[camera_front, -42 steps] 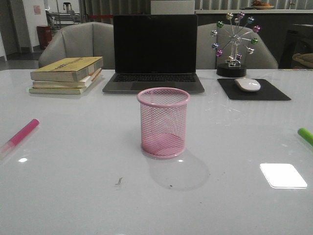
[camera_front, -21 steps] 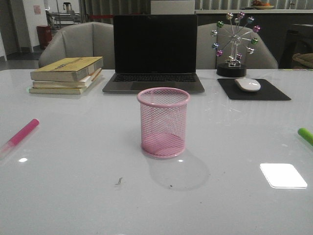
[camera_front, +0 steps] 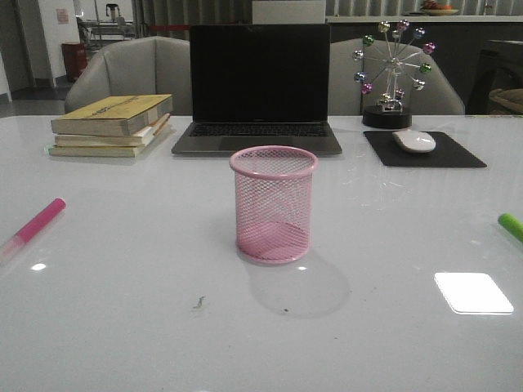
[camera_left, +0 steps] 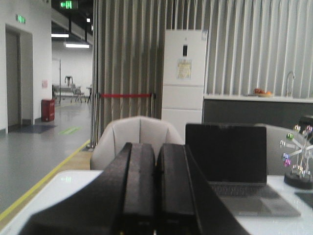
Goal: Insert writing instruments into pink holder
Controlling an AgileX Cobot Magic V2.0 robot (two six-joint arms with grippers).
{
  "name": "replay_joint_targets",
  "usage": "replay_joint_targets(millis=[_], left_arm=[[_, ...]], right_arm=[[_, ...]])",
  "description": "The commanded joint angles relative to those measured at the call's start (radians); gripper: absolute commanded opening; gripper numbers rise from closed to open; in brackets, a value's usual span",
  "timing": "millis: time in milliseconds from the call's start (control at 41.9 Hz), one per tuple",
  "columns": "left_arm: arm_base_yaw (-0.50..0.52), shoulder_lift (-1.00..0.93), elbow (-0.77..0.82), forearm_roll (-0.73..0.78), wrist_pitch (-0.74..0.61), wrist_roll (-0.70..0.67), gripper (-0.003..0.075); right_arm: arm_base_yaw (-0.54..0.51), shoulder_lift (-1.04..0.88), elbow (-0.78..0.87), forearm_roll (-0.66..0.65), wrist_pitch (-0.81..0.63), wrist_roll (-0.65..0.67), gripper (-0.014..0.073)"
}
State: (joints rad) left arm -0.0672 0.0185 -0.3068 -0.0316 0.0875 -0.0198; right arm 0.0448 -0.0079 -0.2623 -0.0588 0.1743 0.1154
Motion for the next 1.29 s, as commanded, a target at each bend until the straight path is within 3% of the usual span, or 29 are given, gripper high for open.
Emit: replay_joint_targets(millis=[0,334,573,835,907,1050,1098,1265], left_arm=[[-0.001,0.077,-0.131,0.002,-0.017,-0.001,0.0101],[-0.001,0.339,-0.401,0.002,0.264,-0.001,0.0101],[-0.001,0.498,-0.404,-0.001,0.47,-0.001,0.0101],[-0.001,0.659,-0.358,-0.032,0.482,-0.001,0.0107],[-0.001,0.683,-0.358,-0.032,0.479,-0.001,0.0168],[-0.001,0.706,-0.358,-0.032,0.45,-0.001,0.0505],[-0.003,0.706,-0.358,-0.032,0.436,0.0,0.0579],[-0.081,0.706,-0.358,-0.088,0.429,0.075,0.0585]], right_arm=[[-0.004,0.055,-0.144,-0.026,-0.013,-0.002,0.0066],[-0.004,0.313,-0.428,-0.026,0.293,-0.002,0.0066],[-0.004,0.476,-0.411,-0.026,0.441,-0.002,0.0066],[-0.004,0.627,-0.34,-0.026,0.488,-0.002,0.0078],[-0.004,0.662,-0.33,-0.026,0.488,-0.002,0.0134],[-0.005,0.735,-0.329,-0.026,0.482,-0.001,0.0436],[-0.006,0.767,-0.332,-0.026,0.479,0.004,0.0507],[-0.027,0.91,-0.394,-0.026,0.466,0.027,0.0518]])
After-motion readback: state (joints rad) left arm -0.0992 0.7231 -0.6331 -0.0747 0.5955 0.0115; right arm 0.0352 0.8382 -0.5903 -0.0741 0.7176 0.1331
